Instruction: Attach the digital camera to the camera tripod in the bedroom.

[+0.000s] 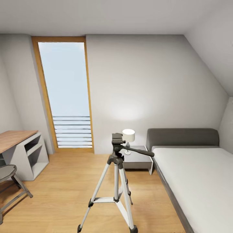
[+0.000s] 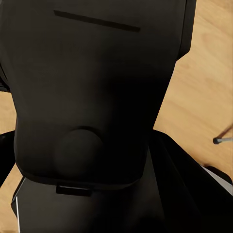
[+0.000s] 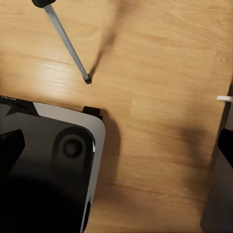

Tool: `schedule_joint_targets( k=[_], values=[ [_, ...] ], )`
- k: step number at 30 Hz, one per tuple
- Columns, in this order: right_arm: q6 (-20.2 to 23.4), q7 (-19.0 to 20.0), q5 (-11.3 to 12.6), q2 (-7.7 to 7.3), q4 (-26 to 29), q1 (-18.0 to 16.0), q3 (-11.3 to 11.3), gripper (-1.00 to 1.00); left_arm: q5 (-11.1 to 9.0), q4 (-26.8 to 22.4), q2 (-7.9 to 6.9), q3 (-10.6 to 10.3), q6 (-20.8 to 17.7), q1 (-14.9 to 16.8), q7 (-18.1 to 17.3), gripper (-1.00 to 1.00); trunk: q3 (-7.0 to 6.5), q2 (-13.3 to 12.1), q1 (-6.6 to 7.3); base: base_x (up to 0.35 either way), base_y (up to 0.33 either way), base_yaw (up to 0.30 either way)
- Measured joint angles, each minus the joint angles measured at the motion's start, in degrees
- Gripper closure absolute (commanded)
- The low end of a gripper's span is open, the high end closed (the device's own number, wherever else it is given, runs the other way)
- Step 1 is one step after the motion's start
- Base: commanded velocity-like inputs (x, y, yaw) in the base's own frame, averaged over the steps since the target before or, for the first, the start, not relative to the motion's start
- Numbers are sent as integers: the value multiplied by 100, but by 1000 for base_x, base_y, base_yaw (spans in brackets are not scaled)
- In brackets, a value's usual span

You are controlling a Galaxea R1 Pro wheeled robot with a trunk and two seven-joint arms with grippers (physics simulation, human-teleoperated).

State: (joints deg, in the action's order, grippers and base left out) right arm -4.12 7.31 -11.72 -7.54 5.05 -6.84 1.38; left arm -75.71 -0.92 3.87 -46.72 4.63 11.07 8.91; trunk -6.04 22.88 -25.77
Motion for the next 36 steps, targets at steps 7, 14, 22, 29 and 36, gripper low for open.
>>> schedule_joint_targets(
  k=[7,14,22,29,36],
  values=[
    [0,-2,0,0,0,0,2,-100,-12,1,-3,0,0,0,0,100,0,0,0,-17,-16,0],
    [0,0,0,0,-5,0,-5,-100,-25,1,-5,2,2,1,-1,100,0,0,-1,-23,-2,0],
    [3,1,0,12,-9,0,-12,-100,-25,7,-3,-1,5,0,0,100,0,0,-1,-220,0,0],
    [-5,1,-2,17,-9,0,-22,-100,-26,9,-9,3,1,0,0,100,0,0,0,-63,0,0],
    [3,3,-8,42,-16,0,-28,-100,-26,8,-10,4,4,0,0,100,0,0,0,-12,0,0]
  ],
)
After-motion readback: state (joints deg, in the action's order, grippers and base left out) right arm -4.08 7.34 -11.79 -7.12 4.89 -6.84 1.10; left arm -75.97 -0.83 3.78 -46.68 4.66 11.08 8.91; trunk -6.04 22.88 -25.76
